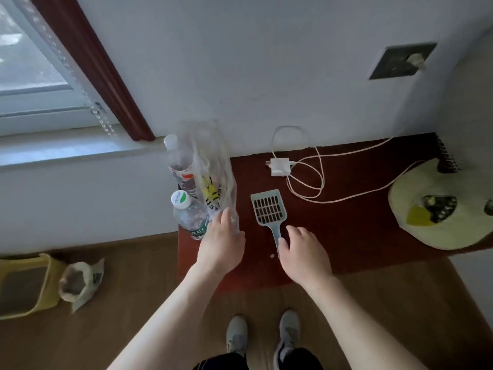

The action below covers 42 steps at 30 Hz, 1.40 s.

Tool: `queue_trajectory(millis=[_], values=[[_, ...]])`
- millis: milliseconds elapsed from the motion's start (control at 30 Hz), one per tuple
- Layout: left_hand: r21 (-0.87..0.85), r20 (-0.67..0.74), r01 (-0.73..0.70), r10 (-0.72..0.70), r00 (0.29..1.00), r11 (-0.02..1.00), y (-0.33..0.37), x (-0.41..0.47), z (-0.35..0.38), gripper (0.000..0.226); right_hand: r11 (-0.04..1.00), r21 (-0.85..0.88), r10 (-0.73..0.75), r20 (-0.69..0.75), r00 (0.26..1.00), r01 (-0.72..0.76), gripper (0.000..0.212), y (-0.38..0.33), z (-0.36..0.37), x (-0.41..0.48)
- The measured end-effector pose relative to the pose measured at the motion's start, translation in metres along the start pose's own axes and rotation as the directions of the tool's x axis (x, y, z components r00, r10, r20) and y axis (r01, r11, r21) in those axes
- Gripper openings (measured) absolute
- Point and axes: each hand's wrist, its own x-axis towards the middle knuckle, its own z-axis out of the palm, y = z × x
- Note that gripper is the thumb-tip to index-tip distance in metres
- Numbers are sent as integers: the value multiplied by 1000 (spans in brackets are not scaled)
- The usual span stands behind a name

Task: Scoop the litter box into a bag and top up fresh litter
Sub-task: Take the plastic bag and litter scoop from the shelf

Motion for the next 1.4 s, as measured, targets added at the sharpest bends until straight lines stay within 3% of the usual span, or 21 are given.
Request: queue_trajectory(millis=[167, 400, 767, 1100, 1400], values=[[-15, -37, 154, -154, 987, 988, -1, 23, 22, 72, 999, 26, -44, 46, 998, 43, 40, 17, 12, 39], [6, -127, 204, -202, 971, 979, -6, 37, 52, 70, 998, 20, -52, 26, 998, 52, 34, 31, 44, 58], [97, -175, 121, -102, 979, 988, -34, 48, 77, 60, 997, 83, -7, -39, 999, 11, 32, 31, 63, 63], [-65, -107, 125, -131, 986, 990, -27, 50, 69, 55, 997, 83, 2, -80, 997, 5, 31, 31, 63, 67], [-71, -182, -3, -10, 983, 997, -13, 42, 52, 48, 996, 89, 19, -126, 992, -8, 32, 29, 40, 62]])
